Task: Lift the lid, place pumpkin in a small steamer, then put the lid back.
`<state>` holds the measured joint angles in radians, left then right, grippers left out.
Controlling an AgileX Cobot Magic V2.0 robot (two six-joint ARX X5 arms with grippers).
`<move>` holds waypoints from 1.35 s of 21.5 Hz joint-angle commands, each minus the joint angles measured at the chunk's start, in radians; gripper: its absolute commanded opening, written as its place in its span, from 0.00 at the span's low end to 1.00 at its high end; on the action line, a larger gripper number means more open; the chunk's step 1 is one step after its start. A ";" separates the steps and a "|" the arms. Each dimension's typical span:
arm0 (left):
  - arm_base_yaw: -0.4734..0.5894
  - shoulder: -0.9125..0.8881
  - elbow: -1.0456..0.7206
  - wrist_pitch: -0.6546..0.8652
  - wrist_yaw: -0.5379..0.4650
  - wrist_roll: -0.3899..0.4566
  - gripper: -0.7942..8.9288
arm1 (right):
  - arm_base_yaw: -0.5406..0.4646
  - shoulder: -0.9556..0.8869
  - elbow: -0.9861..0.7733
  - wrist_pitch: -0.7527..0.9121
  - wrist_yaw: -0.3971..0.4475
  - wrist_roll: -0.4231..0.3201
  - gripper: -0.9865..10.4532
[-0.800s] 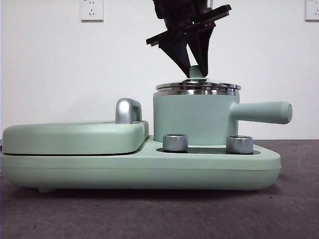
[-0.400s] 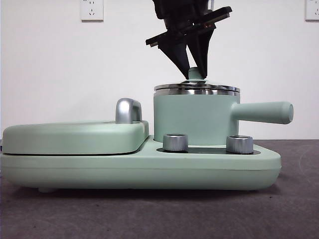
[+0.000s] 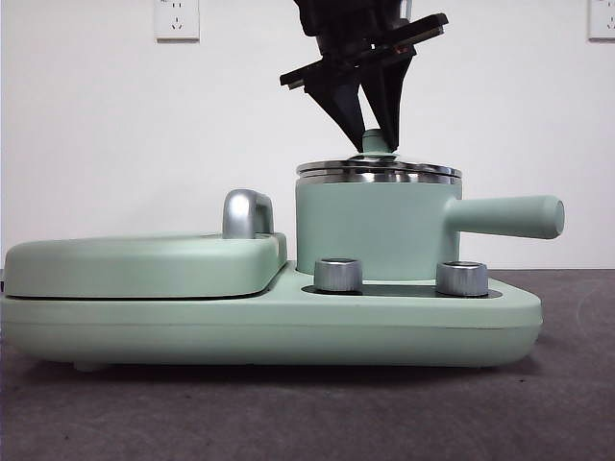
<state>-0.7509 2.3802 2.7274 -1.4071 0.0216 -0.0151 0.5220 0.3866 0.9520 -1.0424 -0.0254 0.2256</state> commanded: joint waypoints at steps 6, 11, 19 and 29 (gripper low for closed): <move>-0.009 0.036 0.013 0.010 -0.010 -0.058 0.27 | 0.006 0.003 0.009 0.010 0.001 0.002 0.57; -0.009 0.034 0.025 -0.021 -0.010 -0.085 0.70 | 0.006 0.003 0.009 0.010 0.001 -0.002 0.57; -0.019 -0.127 0.031 -0.074 0.017 -0.132 0.69 | 0.006 0.003 0.009 0.010 -0.002 -0.002 0.57; -0.028 -0.784 -0.627 -0.076 0.053 -0.075 0.69 | 0.006 0.004 0.009 0.152 -0.200 -0.001 0.57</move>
<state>-0.7708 1.6016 2.0983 -1.4246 0.0761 -0.1143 0.5220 0.3866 0.9520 -0.9012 -0.2234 0.2253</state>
